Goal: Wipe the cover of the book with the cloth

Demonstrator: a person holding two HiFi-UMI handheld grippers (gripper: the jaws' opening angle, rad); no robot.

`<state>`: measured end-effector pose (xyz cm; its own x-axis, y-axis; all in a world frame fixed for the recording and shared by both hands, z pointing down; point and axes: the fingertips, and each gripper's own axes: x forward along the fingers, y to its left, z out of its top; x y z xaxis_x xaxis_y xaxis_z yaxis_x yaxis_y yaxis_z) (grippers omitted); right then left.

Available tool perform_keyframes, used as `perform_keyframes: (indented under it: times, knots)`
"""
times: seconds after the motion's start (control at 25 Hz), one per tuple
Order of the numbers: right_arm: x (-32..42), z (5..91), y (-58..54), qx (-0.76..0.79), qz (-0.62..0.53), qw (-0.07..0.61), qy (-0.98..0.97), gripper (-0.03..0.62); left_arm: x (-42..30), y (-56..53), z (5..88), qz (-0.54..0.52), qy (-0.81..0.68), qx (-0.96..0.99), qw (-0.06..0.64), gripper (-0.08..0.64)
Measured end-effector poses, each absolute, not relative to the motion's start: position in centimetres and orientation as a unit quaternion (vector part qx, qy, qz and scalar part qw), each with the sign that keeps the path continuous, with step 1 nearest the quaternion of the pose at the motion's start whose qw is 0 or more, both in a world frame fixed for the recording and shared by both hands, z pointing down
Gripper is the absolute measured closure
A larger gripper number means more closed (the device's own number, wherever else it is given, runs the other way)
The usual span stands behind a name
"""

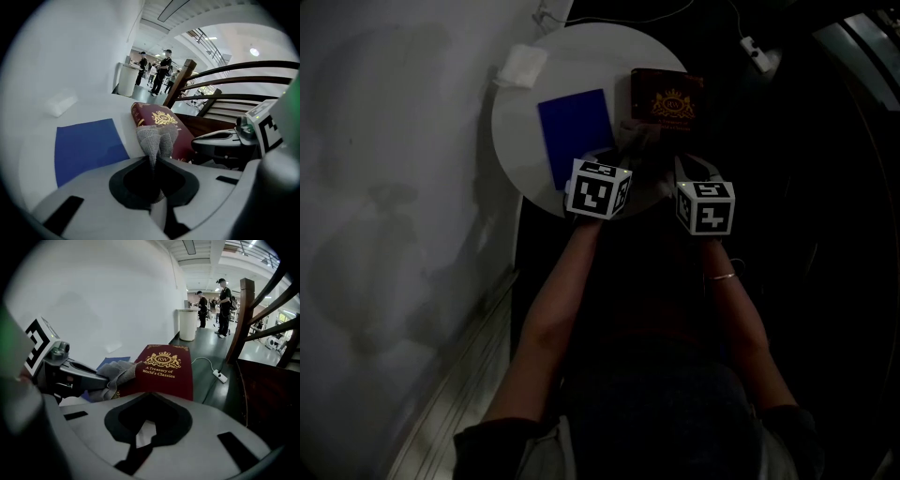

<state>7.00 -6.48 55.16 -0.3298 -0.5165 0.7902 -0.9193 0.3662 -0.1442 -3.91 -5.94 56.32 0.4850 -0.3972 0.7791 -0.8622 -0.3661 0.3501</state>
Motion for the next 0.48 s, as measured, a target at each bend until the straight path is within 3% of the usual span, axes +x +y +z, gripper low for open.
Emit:
perform_keyframes:
  times: [0.48]
  knots:
    - [7.5, 54.9, -8.3, 0.470, 0.298, 0.335, -0.760, 0.563, -8.0, -11.3, 55.1, 0.298, -0.465, 0.750, 0.365, 0.526]
